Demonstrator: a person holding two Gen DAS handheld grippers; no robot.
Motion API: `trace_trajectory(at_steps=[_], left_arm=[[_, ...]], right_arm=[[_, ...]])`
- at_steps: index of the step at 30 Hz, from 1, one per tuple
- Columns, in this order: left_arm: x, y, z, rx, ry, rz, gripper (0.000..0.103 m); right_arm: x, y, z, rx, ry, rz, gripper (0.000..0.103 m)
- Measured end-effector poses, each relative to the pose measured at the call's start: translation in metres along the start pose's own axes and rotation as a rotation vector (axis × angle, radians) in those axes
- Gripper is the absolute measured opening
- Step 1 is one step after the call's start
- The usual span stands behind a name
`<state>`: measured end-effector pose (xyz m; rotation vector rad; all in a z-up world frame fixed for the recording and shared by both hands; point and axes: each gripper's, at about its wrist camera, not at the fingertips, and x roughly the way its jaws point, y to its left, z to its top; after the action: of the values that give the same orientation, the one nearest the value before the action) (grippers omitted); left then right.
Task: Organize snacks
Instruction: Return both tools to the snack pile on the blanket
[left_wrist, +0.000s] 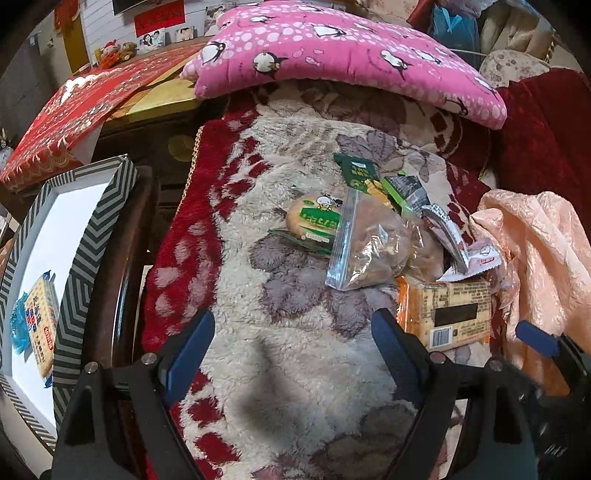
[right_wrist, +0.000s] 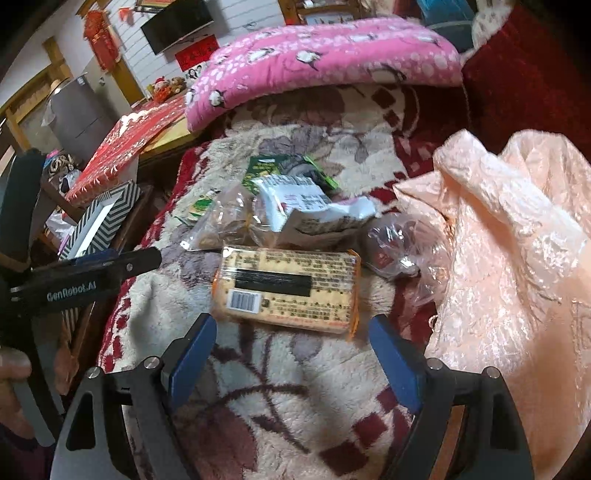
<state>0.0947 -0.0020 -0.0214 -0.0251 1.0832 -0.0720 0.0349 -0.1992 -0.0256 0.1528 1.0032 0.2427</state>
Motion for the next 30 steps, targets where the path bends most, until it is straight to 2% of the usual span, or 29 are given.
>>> trace_trajectory(at_steps=[4, 8, 11, 13, 17, 20, 21, 24, 30], left_arm=[[0.003, 0.003, 0.002, 0.000, 0.001, 0.008, 0.086], [0.004, 0.012, 0.007, -0.010, -0.004, 0.013, 0.086], [0.003, 0.020, 0.010, -0.018, -0.003, 0.013, 0.086], [0.003, 0.025, 0.012, -0.024, -0.004, 0.018, 0.086], [0.008, 0.034, 0.019, -0.041, 0.002, 0.014, 0.086], [0.014, 0.039, 0.026, -0.047, 0.010, 0.021, 0.086], [0.016, 0.040, 0.028, -0.051, 0.010, 0.022, 0.086], [0.021, 0.043, 0.034, -0.064, 0.015, 0.019, 0.086], [0.020, 0.041, 0.034, -0.061, 0.032, 0.046, 0.086]], right_arm=[[0.000, -0.009, 0.008, 0.052, -0.010, -0.016, 0.088], [-0.006, -0.005, 0.024, 0.031, -0.037, -0.008, 0.088], [-0.009, 0.008, 0.050, -0.071, -0.067, -0.029, 0.088], [-0.003, 0.015, 0.070, -0.155, -0.068, -0.007, 0.093], [0.033, 0.032, 0.090, -0.409, 0.047, -0.023, 0.093], [0.062, 0.037, 0.082, -0.568, 0.096, -0.117, 0.093], [0.066, 0.033, 0.082, -0.562, 0.100, -0.128, 0.092], [0.069, 0.021, 0.087, -0.494, 0.112, -0.060, 0.092], [0.073, 0.017, 0.088, -0.458, 0.094, -0.020, 0.092]])
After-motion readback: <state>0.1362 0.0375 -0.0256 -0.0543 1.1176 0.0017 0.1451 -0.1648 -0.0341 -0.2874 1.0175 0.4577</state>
